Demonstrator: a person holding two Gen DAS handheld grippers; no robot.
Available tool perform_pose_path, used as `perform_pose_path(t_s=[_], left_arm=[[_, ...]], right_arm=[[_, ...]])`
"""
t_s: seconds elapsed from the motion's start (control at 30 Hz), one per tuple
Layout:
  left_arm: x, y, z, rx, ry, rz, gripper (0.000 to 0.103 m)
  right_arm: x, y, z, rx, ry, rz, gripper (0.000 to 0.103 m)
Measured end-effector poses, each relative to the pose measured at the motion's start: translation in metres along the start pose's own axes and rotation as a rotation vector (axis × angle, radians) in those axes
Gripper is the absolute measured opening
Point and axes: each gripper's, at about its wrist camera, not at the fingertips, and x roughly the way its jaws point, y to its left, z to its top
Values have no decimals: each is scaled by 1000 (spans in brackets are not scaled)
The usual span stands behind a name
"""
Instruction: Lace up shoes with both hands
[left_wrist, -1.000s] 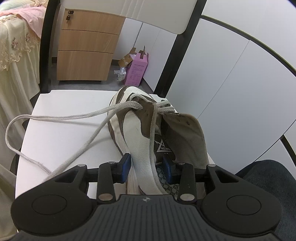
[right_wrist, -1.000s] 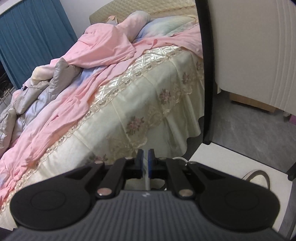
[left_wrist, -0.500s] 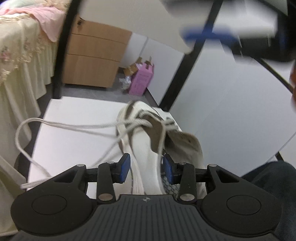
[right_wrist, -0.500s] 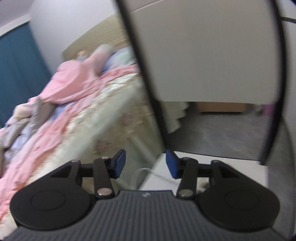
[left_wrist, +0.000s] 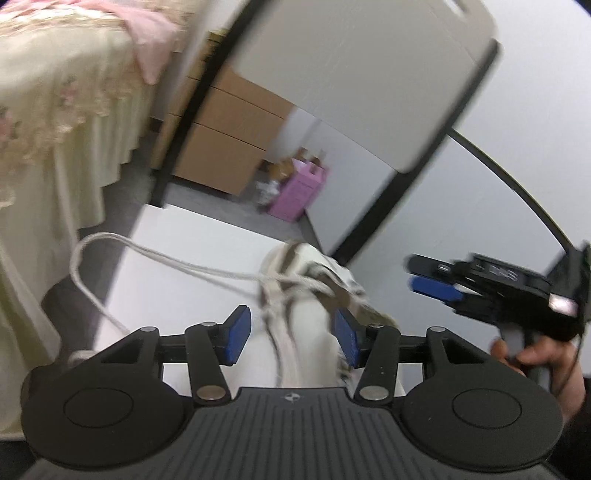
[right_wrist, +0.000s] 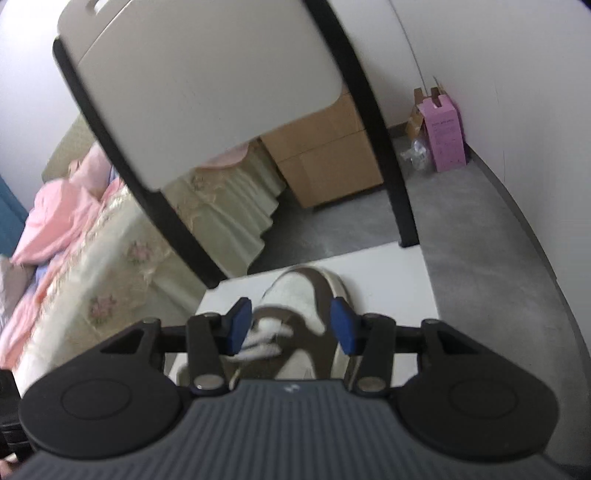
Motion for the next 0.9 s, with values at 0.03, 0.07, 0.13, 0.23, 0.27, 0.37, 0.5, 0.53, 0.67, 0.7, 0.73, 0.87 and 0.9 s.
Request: perform_pose_path(t_s=[0.03,0.07,0.13,0.23,0.27,0.37,0.5,0.53,0.67,0.7,0.73,0.87,0.9], left_arm=[[1,7,4,-27,-9,14,55],[1,15,7,-60,-23,44,55],[3,35,15,-139,-41,101,55],[6,70,22,-295,-55,162,55],[7,78,23,-332,-54,179,55],[10,93,26,-370,-49,277,55],[19,105,25,-411,-28,329,54],[22,107,25,-423,-19,332,54],[28,118,21,-504,-3,311,52],[29,121,20,-527,-1,303,51],[30,122,19,-532,-1,298,50],[35,124,14,-557,3,279,31],[37,125,13,-568,1,282,24]], right_arm=[[0,0,1,-8,-8,2,50],[0,0,2,-16,-15,4,50],[2,0,4,-25,-22,8,50],[9,2,5,-24,-16,16,50],[11,2,5,-24,-10,16,50],[17,2,5,-21,5,19,50],[22,3,10,-4,10,27,50],[23,3,10,1,15,30,50],[28,3,11,25,31,47,50],[28,3,11,28,33,51,50],[29,3,11,30,35,54,50],[30,3,10,47,48,71,50],[30,4,9,44,48,70,50]])
